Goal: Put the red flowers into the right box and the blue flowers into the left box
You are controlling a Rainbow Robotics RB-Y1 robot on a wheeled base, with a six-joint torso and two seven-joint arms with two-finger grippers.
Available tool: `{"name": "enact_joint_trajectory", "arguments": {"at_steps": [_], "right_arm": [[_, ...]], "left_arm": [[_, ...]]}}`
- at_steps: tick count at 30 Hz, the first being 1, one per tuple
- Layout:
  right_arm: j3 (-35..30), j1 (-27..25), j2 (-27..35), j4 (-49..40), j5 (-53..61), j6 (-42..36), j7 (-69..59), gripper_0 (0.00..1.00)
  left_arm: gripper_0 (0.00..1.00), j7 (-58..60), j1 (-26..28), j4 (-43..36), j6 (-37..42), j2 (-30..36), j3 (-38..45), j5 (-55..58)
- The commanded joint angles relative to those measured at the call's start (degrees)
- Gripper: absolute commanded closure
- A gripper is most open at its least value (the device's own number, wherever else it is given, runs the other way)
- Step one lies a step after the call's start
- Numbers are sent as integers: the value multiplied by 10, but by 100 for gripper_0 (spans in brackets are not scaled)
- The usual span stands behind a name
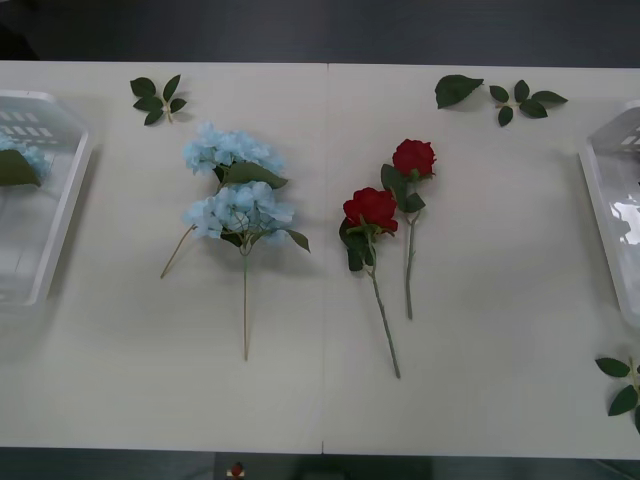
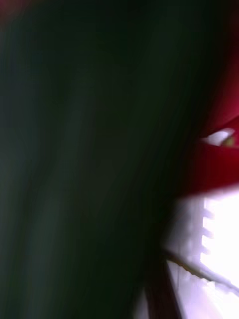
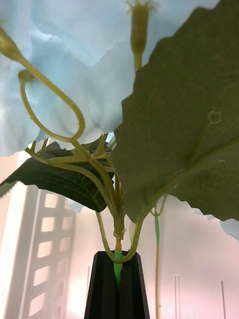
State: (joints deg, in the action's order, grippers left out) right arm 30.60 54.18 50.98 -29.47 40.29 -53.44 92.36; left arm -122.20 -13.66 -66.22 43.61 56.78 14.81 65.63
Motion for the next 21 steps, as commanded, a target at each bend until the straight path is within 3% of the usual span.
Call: {"name": "enact_joint_trajectory", "arguments": {"at_steps": [1,5,10,13,15,20,21], "right_arm": [[-7,8,10,-2,10,-7,15,25],[-7,8,10,-9,32,-11,23,13],[-7,12,26,-58,86,-63,29,7],[-7,16,44,-97,131,-105,30,7],[-7,20,57,-130,168,-141,27,7],[-12,35,66,-195,247,-226,12,7],[-13,36,66,-198,251,-230,8,7]], "left_arm": [[100,3,-8,1,-5,6,5,-9],[100,2,-8,1,-4,4,1,5],[80,-6,-8,1,3,6,2,35],[75,-9,-8,1,17,10,4,47],[67,-12,-7,1,44,18,13,66],[28,-22,-8,1,142,53,31,158],[26,-23,-8,1,147,55,31,163]]}}
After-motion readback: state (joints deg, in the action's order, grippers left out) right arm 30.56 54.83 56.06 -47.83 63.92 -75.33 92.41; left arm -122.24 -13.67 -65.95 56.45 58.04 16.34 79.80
